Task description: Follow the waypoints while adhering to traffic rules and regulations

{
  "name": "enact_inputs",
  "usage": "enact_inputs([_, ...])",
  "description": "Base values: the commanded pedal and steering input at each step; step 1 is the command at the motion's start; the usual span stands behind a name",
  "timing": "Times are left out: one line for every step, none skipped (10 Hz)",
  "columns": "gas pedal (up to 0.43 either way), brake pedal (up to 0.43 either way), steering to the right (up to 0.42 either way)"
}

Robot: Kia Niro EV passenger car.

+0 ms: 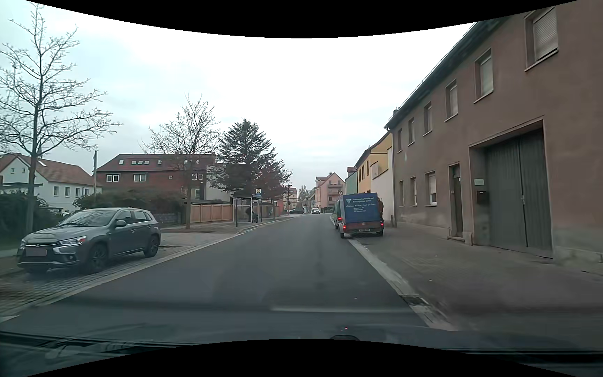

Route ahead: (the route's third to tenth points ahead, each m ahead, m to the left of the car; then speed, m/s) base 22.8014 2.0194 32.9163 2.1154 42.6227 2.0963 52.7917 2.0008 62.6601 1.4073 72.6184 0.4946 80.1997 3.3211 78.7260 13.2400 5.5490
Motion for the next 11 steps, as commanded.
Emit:
enact_inputs([0.189, 0.000, -0.057])
enact_inputs([0.189, 0.000, -0.061])
enact_inputs([0.197, 0.000, -0.064])
enact_inputs([0.209, 0.000, -0.066])
enact_inputs([0.209, 0.000, -0.068])
enact_inputs([0.220, 0.000, -0.069])
enact_inputs([0.220, 0.000, -0.069])
enact_inputs([0.220, 0.000, -0.067])
enact_inputs([0.228, 0.000, -0.064])
enact_inputs([0.228, 0.000, -0.058])
enact_inputs([0.240, 0.000, -0.047])
